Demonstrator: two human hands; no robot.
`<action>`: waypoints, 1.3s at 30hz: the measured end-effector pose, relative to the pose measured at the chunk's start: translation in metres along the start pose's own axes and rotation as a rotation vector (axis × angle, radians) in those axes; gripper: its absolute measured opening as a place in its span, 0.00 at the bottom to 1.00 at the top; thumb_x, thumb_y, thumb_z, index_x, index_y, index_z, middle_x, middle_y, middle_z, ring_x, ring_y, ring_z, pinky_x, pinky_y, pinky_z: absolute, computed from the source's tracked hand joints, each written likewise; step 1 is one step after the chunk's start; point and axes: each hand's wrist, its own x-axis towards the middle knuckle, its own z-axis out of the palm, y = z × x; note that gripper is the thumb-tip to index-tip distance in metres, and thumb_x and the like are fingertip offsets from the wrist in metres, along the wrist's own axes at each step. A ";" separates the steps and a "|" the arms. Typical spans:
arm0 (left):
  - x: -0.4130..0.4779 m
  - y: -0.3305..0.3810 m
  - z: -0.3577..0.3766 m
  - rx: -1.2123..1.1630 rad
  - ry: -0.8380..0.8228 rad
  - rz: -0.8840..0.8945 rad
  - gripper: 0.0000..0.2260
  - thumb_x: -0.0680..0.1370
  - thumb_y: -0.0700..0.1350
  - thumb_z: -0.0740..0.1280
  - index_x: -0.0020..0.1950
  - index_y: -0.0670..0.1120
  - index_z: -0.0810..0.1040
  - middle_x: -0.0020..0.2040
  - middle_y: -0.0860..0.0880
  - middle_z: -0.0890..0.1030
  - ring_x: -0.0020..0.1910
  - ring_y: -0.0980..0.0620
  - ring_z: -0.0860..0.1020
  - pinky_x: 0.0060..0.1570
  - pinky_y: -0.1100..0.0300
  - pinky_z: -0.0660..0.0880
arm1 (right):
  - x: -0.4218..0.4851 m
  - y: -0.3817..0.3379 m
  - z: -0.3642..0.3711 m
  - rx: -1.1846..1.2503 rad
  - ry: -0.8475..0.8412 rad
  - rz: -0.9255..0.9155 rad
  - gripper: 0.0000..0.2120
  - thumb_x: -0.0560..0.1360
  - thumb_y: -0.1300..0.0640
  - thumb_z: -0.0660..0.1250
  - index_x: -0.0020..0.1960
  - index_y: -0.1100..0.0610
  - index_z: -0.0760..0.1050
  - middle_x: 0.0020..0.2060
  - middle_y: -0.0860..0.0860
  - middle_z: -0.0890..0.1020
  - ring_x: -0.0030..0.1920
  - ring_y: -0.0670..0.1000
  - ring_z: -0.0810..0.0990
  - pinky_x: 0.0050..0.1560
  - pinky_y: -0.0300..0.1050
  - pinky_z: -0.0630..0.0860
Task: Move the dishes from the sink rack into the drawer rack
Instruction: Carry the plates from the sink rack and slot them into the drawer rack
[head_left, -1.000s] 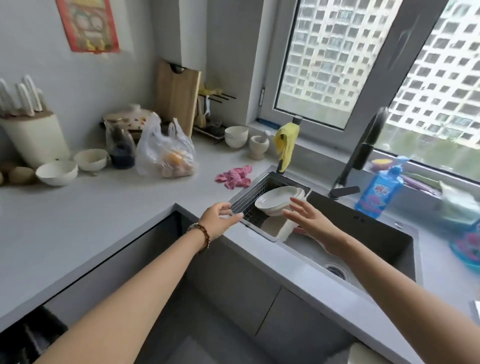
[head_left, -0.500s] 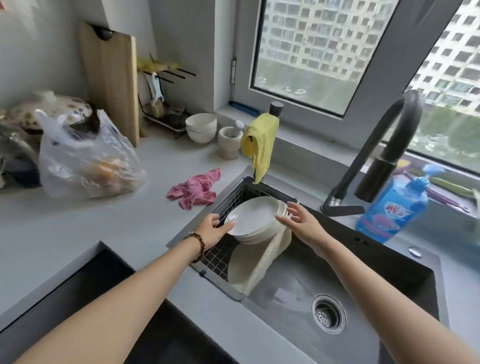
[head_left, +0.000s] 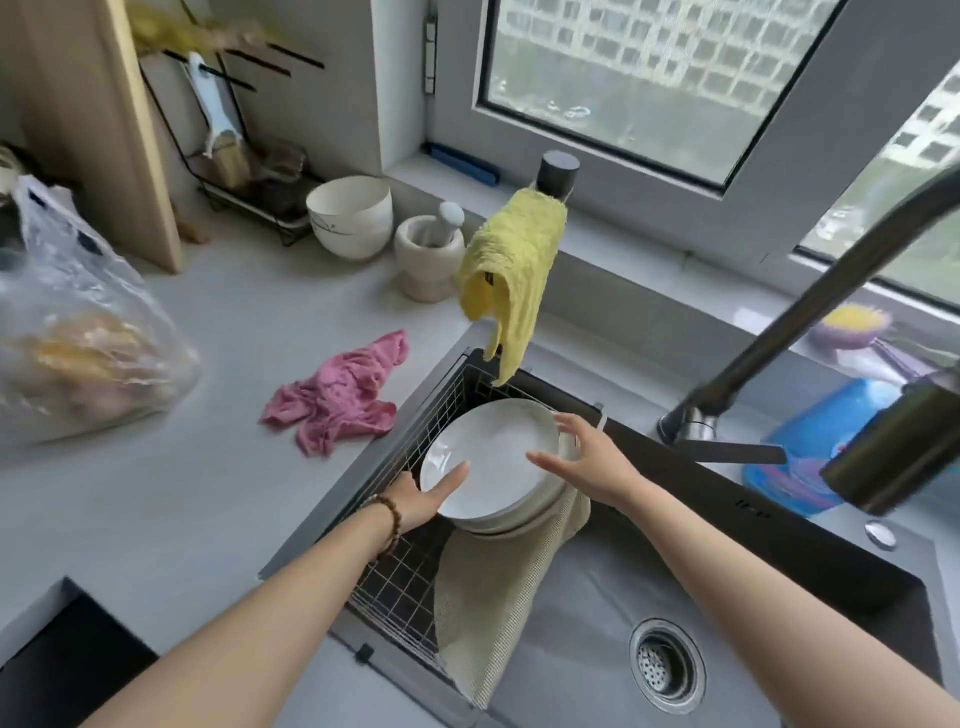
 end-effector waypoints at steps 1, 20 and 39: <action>0.008 -0.001 -0.001 -0.016 -0.018 -0.022 0.64 0.53 0.82 0.53 0.76 0.40 0.50 0.73 0.39 0.63 0.71 0.41 0.66 0.69 0.46 0.65 | 0.007 0.000 0.002 -0.103 0.024 -0.009 0.38 0.70 0.38 0.69 0.74 0.53 0.62 0.70 0.51 0.71 0.70 0.52 0.68 0.70 0.50 0.65; 0.057 -0.006 0.006 -0.509 -0.164 -0.074 0.64 0.41 0.79 0.66 0.67 0.39 0.68 0.59 0.45 0.79 0.53 0.51 0.80 0.50 0.59 0.79 | 0.051 -0.013 0.043 -0.500 0.217 0.185 0.40 0.67 0.28 0.62 0.68 0.56 0.69 0.60 0.54 0.76 0.64 0.55 0.71 0.73 0.57 0.52; -0.005 0.012 -0.003 -0.532 0.055 0.167 0.51 0.57 0.76 0.65 0.72 0.49 0.58 0.68 0.45 0.69 0.65 0.44 0.71 0.63 0.44 0.71 | -0.015 -0.038 0.020 0.438 0.434 0.212 0.32 0.67 0.45 0.75 0.66 0.53 0.68 0.63 0.54 0.70 0.59 0.49 0.71 0.63 0.46 0.70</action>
